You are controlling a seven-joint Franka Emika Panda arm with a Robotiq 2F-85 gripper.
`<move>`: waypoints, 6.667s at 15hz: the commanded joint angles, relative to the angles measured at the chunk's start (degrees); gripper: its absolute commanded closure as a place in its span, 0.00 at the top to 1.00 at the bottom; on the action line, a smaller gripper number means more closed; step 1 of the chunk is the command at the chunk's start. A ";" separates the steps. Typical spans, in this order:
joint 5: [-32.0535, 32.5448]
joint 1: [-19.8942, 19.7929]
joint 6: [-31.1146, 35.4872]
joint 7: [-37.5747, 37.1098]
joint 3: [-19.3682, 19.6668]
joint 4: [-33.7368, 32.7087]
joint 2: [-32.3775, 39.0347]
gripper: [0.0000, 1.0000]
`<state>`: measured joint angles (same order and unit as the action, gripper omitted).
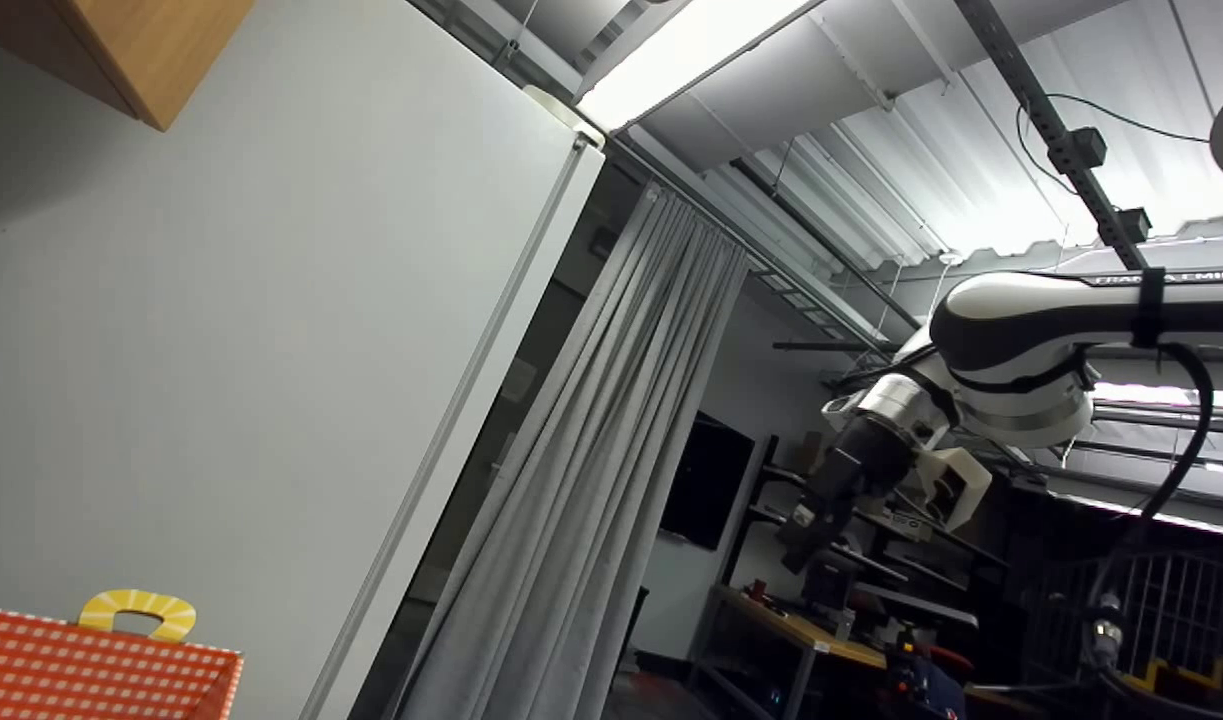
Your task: Close the kitchen drawer
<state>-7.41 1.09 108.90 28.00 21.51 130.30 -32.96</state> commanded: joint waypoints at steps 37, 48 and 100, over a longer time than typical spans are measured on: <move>3.48 -13.07 34.62 5.45 -2.01 6.35 31.08 1.00; -5.04 -15.00 44.03 9.28 -3.62 9.45 37.50 1.00; -44.69 -39.57 74.00 33.32 -55.85 -11.25 85.87 0.00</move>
<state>-52.13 -39.34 180.48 60.47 -33.37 121.84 47.67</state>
